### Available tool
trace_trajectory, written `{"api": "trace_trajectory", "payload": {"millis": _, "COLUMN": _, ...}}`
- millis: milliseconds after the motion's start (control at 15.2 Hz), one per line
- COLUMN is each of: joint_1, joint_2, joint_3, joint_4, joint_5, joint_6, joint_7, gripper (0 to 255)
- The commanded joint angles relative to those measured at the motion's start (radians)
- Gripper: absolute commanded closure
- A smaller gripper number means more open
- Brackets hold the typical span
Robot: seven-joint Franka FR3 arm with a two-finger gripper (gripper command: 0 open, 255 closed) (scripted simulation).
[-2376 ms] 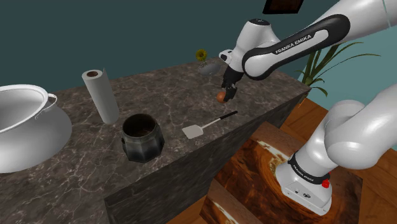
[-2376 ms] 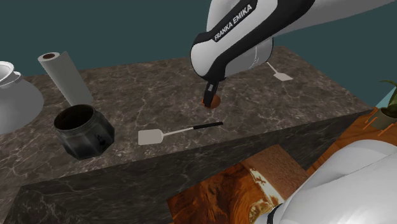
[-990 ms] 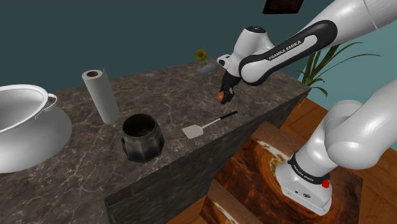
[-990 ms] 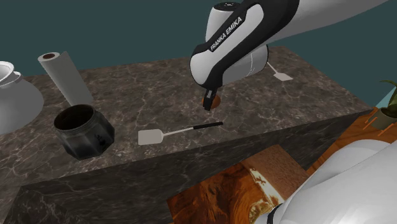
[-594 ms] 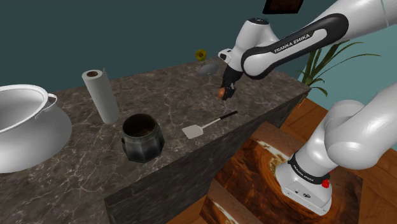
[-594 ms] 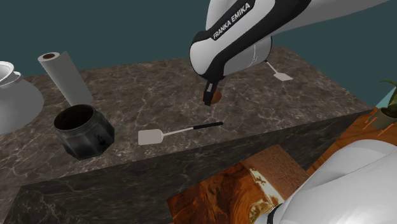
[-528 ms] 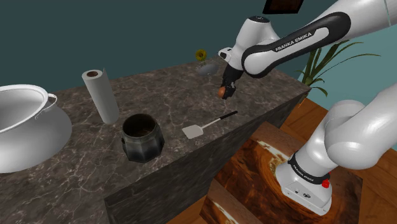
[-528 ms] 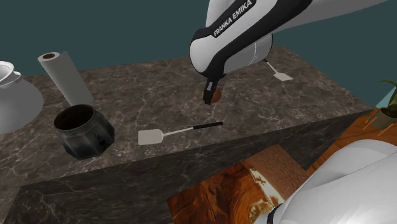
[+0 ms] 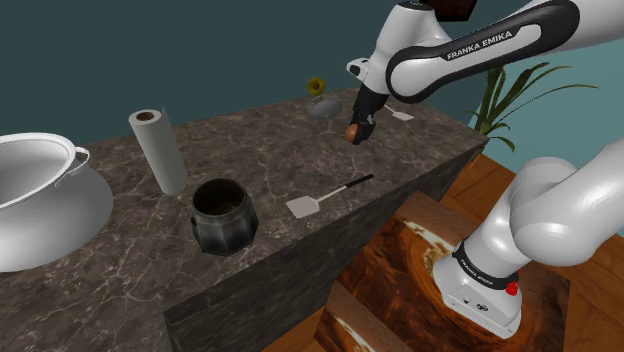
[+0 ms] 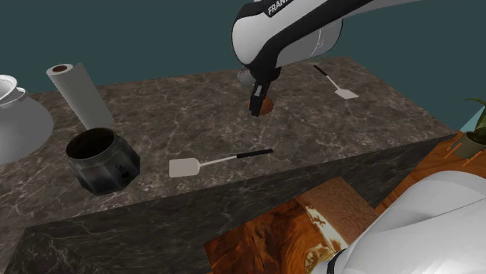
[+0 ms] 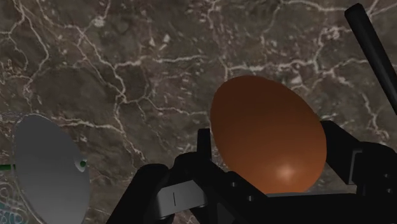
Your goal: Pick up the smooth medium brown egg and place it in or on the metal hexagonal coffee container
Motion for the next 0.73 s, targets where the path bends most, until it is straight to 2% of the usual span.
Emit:
{"api": "trace_trajectory", "payload": {"millis": 0, "joint_1": 0.001, "joint_2": -0.018, "joint_3": 0.005, "joint_4": 0.015, "joint_5": 0.0, "joint_6": -0.034, "joint_7": 0.004, "gripper": 255}}
{"api": "trace_trajectory", "payload": {"millis": 660, "joint_1": 0.002, "joint_2": -0.079, "joint_3": 0.017, "joint_4": 0.106, "joint_5": 0.005, "joint_6": -0.185, "joint_7": 0.003, "gripper": 255}}
